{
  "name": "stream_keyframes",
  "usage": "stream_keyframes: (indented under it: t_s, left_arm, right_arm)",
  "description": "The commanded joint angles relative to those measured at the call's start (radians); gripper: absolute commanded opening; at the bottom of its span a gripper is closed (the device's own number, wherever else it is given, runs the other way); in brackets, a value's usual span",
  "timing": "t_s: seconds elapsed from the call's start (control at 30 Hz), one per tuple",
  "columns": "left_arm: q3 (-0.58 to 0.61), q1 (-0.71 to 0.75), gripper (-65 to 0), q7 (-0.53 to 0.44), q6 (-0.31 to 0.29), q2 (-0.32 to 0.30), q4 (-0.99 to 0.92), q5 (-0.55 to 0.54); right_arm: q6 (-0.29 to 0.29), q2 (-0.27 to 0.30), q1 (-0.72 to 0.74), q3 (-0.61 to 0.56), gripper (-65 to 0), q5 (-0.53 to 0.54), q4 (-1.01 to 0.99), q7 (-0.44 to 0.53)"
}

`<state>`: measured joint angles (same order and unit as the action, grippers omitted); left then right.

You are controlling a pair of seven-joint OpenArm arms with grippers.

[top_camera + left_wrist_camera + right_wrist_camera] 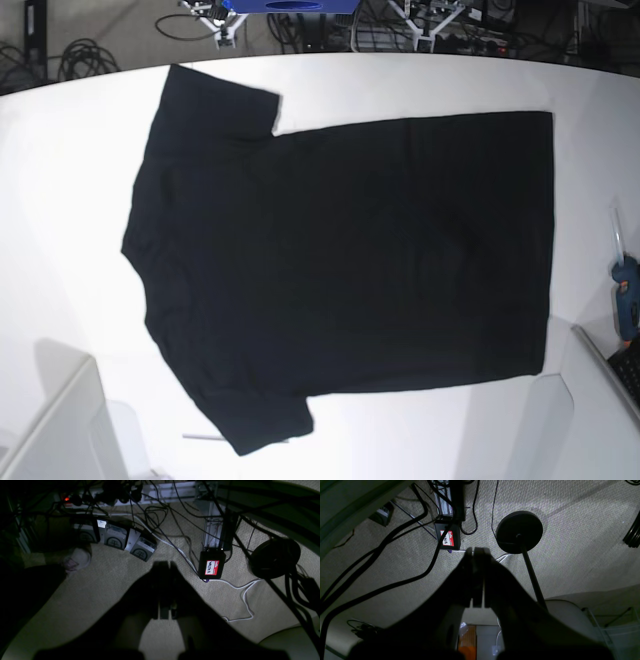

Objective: Fold the T-shirt properly

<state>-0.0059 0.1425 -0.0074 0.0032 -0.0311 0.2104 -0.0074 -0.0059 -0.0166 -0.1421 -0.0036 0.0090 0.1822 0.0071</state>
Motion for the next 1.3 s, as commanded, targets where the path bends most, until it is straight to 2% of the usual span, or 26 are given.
stream_keyframes:
  t_s: [0.0,0.2,0.5,0.77,0.97,1.27]
  left_arm:
    - [-0.001,0.007,-65.0,-0.001,0.004,-0.003,0.002,0.001]
    - [0.002,0.026,-65.0,-0.001,0.004,-0.003,0.025,0.001]
    - [0.008,0.151,-65.0,-0.001,0.004,-0.003,0.168,0.001]
    - [0.010,0.127,-65.0,0.011,0.004,-0.003,0.156,0.002]
    - [0.010,0.061,-65.0,0.007,0.002,-0.003,0.014,0.011]
    - [0.011,0.082,-65.0,0.002,0.002,-0.028,0.031,0.013]
  right_arm:
    - [0.008,0.004,-0.004,0.001,-65.0,-0.005,0.001,0.000]
    - [0.008,0.004,-0.004,0.001,-65.0,-0.005,0.001,0.000]
    - [0.008,0.005,-0.008,0.001,-65.0,-0.005,0.001,-0.002]
    - [0.008,0.005,-0.018,0.001,-65.0,-0.005,0.001,-0.002]
    - [0.008,0.005,-0.020,0.001,-65.0,-0.005,0.001,-0.006]
    - [0.008,0.005,-0.083,0.007,-65.0,-0.001,0.043,-0.006]
